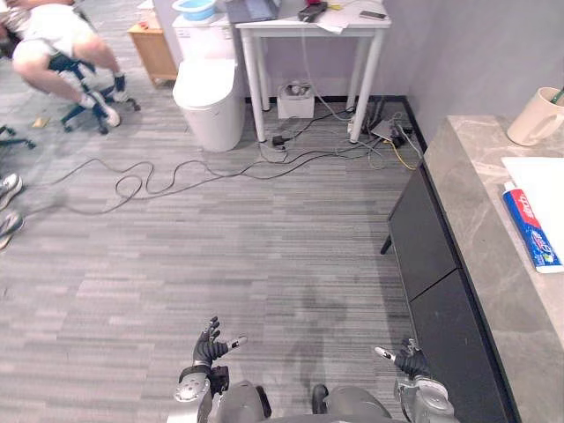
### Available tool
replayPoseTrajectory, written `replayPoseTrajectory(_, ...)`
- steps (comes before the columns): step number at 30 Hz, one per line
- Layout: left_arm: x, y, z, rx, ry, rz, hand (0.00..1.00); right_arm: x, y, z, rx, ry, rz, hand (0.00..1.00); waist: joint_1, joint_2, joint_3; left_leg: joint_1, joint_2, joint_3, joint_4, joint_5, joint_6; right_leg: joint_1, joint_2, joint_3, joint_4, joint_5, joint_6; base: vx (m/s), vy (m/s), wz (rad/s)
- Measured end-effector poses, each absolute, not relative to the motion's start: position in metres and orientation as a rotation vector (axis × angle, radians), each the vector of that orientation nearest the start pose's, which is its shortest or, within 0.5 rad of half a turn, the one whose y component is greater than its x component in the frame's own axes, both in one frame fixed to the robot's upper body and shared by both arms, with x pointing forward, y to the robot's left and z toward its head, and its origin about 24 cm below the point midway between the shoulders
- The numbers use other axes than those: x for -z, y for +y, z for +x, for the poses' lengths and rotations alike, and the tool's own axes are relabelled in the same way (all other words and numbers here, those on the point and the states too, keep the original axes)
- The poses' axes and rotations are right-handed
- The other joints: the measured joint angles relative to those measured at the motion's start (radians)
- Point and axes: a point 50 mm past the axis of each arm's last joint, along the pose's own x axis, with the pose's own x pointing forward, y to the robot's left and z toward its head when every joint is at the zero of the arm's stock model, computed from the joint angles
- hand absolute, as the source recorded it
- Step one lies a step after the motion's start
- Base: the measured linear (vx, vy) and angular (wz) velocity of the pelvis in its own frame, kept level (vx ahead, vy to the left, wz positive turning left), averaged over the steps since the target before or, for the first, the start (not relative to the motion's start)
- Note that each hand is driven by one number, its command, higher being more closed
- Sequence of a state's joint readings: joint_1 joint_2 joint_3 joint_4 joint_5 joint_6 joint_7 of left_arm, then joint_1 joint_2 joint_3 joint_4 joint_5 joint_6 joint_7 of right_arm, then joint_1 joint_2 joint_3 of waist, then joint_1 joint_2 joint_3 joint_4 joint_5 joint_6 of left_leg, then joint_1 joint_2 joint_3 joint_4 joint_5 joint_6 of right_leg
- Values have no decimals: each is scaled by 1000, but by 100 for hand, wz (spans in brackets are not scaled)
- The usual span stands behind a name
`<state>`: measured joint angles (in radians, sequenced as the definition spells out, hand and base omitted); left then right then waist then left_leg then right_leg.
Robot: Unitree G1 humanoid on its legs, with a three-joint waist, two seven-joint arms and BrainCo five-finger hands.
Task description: Organize washtable
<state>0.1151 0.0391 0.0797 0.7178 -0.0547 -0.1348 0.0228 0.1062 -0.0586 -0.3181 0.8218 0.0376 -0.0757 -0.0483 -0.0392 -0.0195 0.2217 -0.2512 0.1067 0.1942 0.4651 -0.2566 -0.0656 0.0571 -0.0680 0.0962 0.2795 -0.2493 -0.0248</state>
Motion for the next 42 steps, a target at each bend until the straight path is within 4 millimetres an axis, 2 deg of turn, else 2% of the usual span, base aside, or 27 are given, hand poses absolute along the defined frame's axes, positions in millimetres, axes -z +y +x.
replayPoseTrajectory(1, 119, 183, 154, -164, 694, -32, 0, 134, -233, 122, 426, 845, 62, 0, 0, 12, -2, 3, -19, -91, -170, 57, -35, 9, -11, 46, 0, -24, 32, 469, 465, -113)
replayPoseTrajectory(2, 120, 183, 153, -164, 700, -28, 0, 135, -235, 119, 429, 859, 51, 0, 3, 16, -7, 24, -28, -129, -231, 197, -45, 10, -17, 100, 7, -53, 60, 396, 410, -141)
replayPoseTrajectory(3, 121, 182, 149, -170, 711, -31, 0, 136, -230, 118, 419, 868, 56, 0, 15, 6, -17, 42, -55, -136, -226, 217, -16, 8, -36, 138, 11, -58, 67, 381, 405, -131)
replayPoseTrajectory(5, 118, 189, 150, -172, 698, -10, 0, 137, -213, 120, 370, 862, 72, 0, 23, -29, -37, 26, -72, -117, -145, 137, 19, -17, -51, 178, 45, -47, 73, 359, 344, -106)
replayPoseTrajectory(7, 116, 188, 149, -169, 686, -11, 0, 135, -204, 119, 351, 842, 81, 0, 28, -46, -45, 35, -46, -29, -19, 88, 81, -29, -54, 231, 111, -45, 85, 351, 324, -130)
replayPoseTrajectory(8, 117, 188, 146, -168, 693, -11, 0, 132, -200, 124, 327, 823, 73, 0, 35, -51, -46, 60, -26, 35, 17, 73, 87, -59, -50, 260, 181, -37, 117, 281, 241, -182)
replayPoseTrajectory(9, 118, 187, 143, -164, 697, -8, 0, 127, -196, 133, 298, 785, 68, 0, 38, -49, -45, 110, -7, 103, 24, 47, 99, -118, -44, 259, 303, -8, 197, 255, 223, -174)
replayPoseTrajectory(10, 117, 186, 144, -160, 694, -3, 0, 125, -193, 136, 285, 768, 69, 0, 37, -45, -42, 134, -1, 126, 20, 35, 110, -153, -45, 250, 366, 1, 226, 206, 190, -177)
replayPoseTrajectory(11, 115, 186, 146, -153, 678, 5, 0, 122, -188, 140, 275, 750, 81, 0, 35, -43, -41, 187, 13, 182, 0, 20, 105, -224, -47, 188, 466, -6, 227, 165, 160, -153)
replayPoseTrajectory(12, 112, 185, 151, -135, 660, 19, 0, 123, -183, 141, 268, 750, 93, 0, 32, -30, -33, 238, 22, 235, -30, 14, 101, -278, -60, 84, 523, -18, 205, 156, 139, -138)
replayPoseTrajectory(13, 110, 185, 154, -129, 649, 22, 0, 122, -181, 142, 263, 748, 95, 0, 28, -29, -33, 261, 28, 262, -47, 8, 100, -297, -66, 28, 533, -24, 193, 151, 118, -126)
replayPoseTrajectory(14, 107, 184, 160, -121, 633, 25, 0, 122, -179, 143, 255, 743, 93, 0, 28, -27, -32, 308, 37, 311, -84, -13, 86, -338, -79, -93, 534, -36, 170, 148, 88, -122)
replayPoseTrajectory(17, 107, 190, 166, -114, 636, 54, 0, 124, -176, 150, 207, 759, 56, 0, 17, -35, -37, 365, 51, 420, -147, -12, 59, -379, -95, -374, 340, -17, 117, 163, 22, -112)
replayPoseTrajectory(18, 109, 193, 167, -112, 648, 66, 0, 126, -178, 152, 202, 776, 40, 0, 0, -35, -36, 370, 48, 437, -167, -2, 41, -381, -88, -448, 221, 26, 76, 198, -38, -75)
replayPoseTrajectory(19, 110, 196, 167, -112, 655, 74, 0, 127, -180, 151, 201, 784, 33, 0, -3, -40, -38, 374, 35, 436, -177, 4, 31, -377, -79, -459, 156, 79, 55, 269, -95, -44)
replayPoseTrajectory(20, 112, 197, 167, -111, 674, 81, 0, 129, -189, 147, 209, 803, 2, 0, -10, -29, -33, 389, 37, 416, -184, -2, 6, -366, -59, -447, 139, 147, -24, 345, -146, -39)
replayPoseTrajectory(21, 111, 194, 170, -103, 666, 73, 0, 130, -199, 145, 220, 813, -22, 0, -10, 4, -20, 398, 58, 391, -172, 2, -7, -353, -37, -441, 138, 130, -37, 354, -163, -41)
replayPoseTrajectory(23, 111, 190, 172, -101, 663, 60, 0, 129, -210, 144, 231, 820, -52, 0, -12, 39, -6, 392, 97, 367, -85, 4, -19, -329, -1, -423, 136, 103, -46, 279, -153, -48)
replayPoseTrajectory(24, 112, 191, 171, -104, 666, 60, 0, 130, -211, 142, 234, 824, -53, 0, -14, 44, -4, 372, 143, 340, 46, 26, -47, -291, 24, -412, 128, 83, -59, 276, -160, -48)
replayPoseTrajectory(26, 114, 191, 166, -108, 678, 57, 0, 130, -210, 140, 233, 827, -50, 0, -7, 43, -3, 336, 207, 274, 252, 80, -41, -211, 68, -378, 95, 64, -72, 257, -137, -69)
replayPoseTrajectory(28, 118, 189, 156, -98, 701, 44, 0, 126, -209, 147, 236, 795, -46, 0, 1, 30, -3, 246, 235, 185, 476, 44, -35, -122, 105, -302, 61, 38, -101, 234, -70, -105)
replayPoseTrajectory(31, 120, 187, 152, -94, 714, 37, 0, 126, -209, 149, 248, 788, -39, 0, 4, 14, -4, 154, 189, 134, 423, 7, -20, -80, 106, -225, 32, 42, -92, 195, 14, -90)
replayPoseTrajectory(34, 123, 181, 147, -95, 729, 17, 0, 126, -217, 147, 286, 794, -33, 0, 19, 17, -4, 90, 85, 28, 155, 3, -15, -46, 100, -118, 8, 43, -78, 208, 131, -104)
replayPoseTrajectory(36, 124, 176, 146, -91, 732, 2, 0, 124, -221, 148, 294, 789, -47, 0, 28, 28, -7, 84, -1, -144, -106, 31, -47, -45, 98, -34, -1, 34, -44, 212, 226, -104)
replayPoseTrajectory(37, 124, 176, 146, -91, 735, 2, 0, 124, -222, 148, 294, 789, -49, 0, 27, 33, -10, 85, -7, -177, -150, 37, -56, -45, 101, -14, 2, 26, -28, 212, 264, -101)
replayPoseTrajectory(39, 127, 177, 141, -98, 754, 2, 0, 125, -222, 146, 293, 794, -49, 0, 34, 49, -27, 103, -21, -178, -160, 129, -12, -42, 103, 50, 19, 1, 10, 252, 303, -96)
replayPoseTrajectory(42, 125, 182, 144, -105, 744, 13, 0, 128, -208, 144, 276, 804, -14, 0, 43, 8, -42, 119, -52, -87, -138, 71, 28, -46, 54, 125, 18, -31, 60, 274, 347, -72)
